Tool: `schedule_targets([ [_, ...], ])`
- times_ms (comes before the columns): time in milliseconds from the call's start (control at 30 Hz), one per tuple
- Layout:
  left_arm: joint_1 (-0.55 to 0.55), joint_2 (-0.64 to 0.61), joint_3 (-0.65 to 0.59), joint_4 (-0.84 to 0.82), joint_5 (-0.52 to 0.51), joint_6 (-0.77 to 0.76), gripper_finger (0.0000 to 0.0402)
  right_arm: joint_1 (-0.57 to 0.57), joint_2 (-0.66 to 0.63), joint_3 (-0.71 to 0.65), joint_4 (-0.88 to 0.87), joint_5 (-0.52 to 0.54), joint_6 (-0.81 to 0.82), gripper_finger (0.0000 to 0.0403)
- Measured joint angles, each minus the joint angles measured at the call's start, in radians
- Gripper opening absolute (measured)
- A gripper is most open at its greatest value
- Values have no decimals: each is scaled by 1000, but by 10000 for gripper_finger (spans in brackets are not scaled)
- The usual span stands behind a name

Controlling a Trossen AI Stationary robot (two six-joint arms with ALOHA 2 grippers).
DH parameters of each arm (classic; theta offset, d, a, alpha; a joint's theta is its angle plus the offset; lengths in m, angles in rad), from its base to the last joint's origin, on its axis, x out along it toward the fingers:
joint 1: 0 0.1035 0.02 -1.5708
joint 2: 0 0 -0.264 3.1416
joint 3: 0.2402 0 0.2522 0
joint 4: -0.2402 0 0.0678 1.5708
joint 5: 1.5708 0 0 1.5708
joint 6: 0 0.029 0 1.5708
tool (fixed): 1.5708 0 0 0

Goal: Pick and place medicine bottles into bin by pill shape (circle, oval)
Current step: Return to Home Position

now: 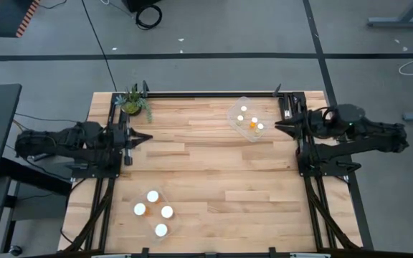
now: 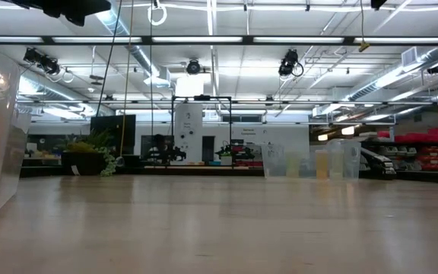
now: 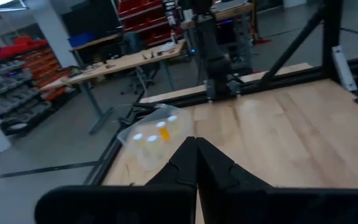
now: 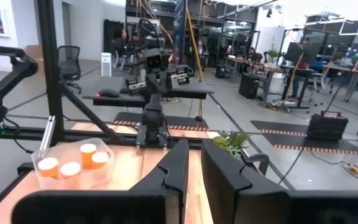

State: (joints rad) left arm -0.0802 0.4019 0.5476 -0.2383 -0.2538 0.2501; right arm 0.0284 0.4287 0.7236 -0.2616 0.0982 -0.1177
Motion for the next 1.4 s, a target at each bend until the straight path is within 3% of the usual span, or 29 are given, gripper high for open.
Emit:
schedule_targets([
  [333, 122, -67, 0, -2, 40, 23, 14, -35, -1, 105, -98, -3, 19, 35],
  [467, 139, -104, 1, -31, 132, -11, 5, -35, 1, 101, -154, -12, 34, 22],
  [633, 133, -116, -6, -21, 150, -94, 13, -35, -3, 53, -164, -14, 54, 19],
  [900, 91, -115, -190, 210, 185, -108, 9, -35, -3, -28, -109, 17, 47, 19],
  [1400, 91, -116, -416, 419, 219, -134, 11, -35, -42, -200, 25, 6, 62, 19],
])
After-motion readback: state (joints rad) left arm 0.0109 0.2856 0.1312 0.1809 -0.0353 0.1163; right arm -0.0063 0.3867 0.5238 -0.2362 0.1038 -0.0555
